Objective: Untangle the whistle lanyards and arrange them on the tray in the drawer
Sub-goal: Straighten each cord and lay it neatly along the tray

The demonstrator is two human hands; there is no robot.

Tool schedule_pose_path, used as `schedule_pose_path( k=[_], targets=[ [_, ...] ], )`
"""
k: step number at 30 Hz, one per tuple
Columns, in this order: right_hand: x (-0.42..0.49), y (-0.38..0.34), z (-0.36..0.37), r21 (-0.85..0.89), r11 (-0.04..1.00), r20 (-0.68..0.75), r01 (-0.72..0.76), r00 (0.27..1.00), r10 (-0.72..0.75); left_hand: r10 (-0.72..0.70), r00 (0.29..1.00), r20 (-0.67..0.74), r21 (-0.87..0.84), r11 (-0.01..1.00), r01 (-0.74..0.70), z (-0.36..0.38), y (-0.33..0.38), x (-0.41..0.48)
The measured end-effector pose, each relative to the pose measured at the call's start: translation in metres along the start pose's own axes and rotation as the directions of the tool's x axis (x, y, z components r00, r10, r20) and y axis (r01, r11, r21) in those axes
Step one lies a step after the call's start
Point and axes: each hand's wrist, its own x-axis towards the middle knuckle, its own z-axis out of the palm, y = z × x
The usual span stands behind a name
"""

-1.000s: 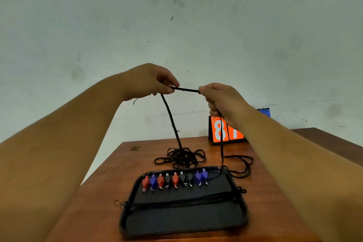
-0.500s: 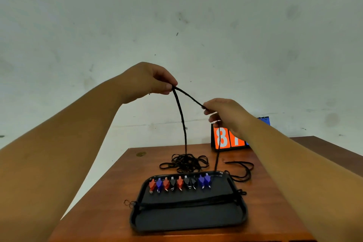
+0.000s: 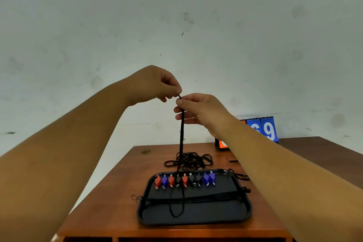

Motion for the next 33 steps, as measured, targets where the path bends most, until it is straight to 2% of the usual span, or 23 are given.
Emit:
schedule_pose_path(
  k=[7, 17, 21, 26, 31, 33],
  targets=[
    [0.002, 0.008, 0.007, 0.048, 0.999, 0.015, -0.013, 1.0, 0.013, -0.017, 1.0, 0.019, -0.008, 1.0, 0.017, -0.004, -0.017, -0.008],
    [0.006, 0.034, 0.004, 0.137, 0.986, -0.003, -0.098, 0.995, 0.099, -0.047, 0.999, -0.011, -0.144, 0.989, 0.045, 0.005, -0.05, -0.024],
    [0.004, 0.049, -0.001, 0.09, 0.988, 0.037, -0.127, 0.992, 0.124, -0.095, 0.995, -0.034, -0.247, 0.965, 0.083, 0.023, -0.07, -0.038],
    [-0.007, 0.069, -0.008, -0.045, 0.982, 0.215, -0.181, 0.959, 0.186, -0.154, 0.987, -0.05, -0.328, 0.936, 0.129, 0.049, -0.099, -0.054],
    [-0.019, 0.089, -0.01, -0.139, 0.969, 0.214, -0.203, 0.95, 0.229, -0.226, 0.973, -0.053, -0.39, 0.901, 0.188, 0.07, -0.127, -0.065],
    [-0.024, 0.095, -0.01, -0.166, 0.962, 0.173, -0.218, 0.954, 0.246, -0.238, 0.97, -0.045, -0.4, 0.894, 0.201, 0.076, -0.136, -0.07]
  ],
)
